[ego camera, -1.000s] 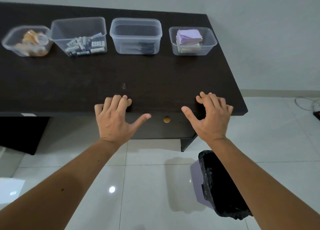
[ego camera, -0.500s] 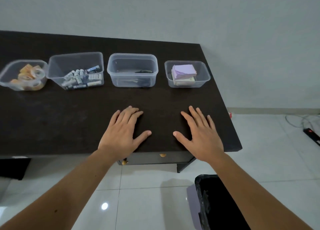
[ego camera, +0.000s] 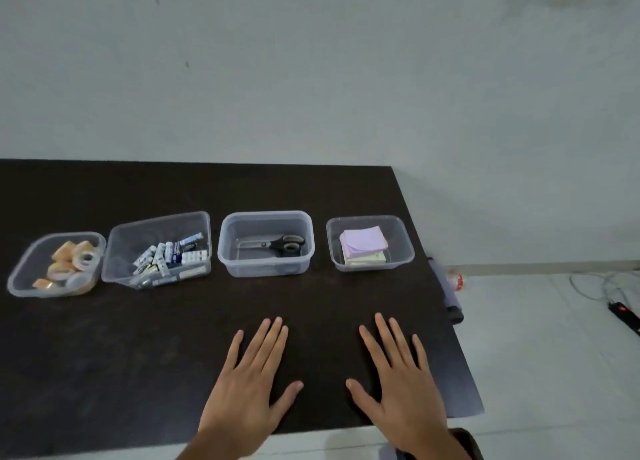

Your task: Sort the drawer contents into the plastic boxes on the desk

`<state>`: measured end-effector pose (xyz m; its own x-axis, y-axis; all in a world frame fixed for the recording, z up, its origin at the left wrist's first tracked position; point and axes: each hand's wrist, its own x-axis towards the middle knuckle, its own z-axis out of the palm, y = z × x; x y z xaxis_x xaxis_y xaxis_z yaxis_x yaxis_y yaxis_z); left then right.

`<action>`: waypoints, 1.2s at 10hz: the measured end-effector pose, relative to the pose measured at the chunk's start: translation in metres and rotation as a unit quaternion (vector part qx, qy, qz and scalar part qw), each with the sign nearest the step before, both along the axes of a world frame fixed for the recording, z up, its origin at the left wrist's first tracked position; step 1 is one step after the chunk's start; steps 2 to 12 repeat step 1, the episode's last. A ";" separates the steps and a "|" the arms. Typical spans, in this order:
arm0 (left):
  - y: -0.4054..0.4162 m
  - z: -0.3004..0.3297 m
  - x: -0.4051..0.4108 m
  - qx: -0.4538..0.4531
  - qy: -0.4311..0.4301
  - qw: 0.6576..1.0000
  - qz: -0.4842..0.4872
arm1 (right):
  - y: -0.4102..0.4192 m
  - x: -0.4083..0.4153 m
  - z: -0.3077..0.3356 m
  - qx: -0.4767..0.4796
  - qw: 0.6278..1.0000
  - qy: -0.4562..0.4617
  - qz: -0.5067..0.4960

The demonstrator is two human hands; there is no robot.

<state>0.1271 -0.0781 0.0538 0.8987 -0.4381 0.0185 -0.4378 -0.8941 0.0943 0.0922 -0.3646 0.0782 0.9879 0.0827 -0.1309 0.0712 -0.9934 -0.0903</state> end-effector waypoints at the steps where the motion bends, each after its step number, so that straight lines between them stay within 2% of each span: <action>1: -0.003 -0.008 -0.004 -0.041 -0.022 0.999 -0.005 | 0.001 0.000 -0.013 0.040 0.997 -0.066 -0.002; 12: -0.003 -0.008 -0.004 -0.041 -0.022 0.999 -0.005 | 0.001 0.000 -0.013 0.040 0.997 -0.066 -0.002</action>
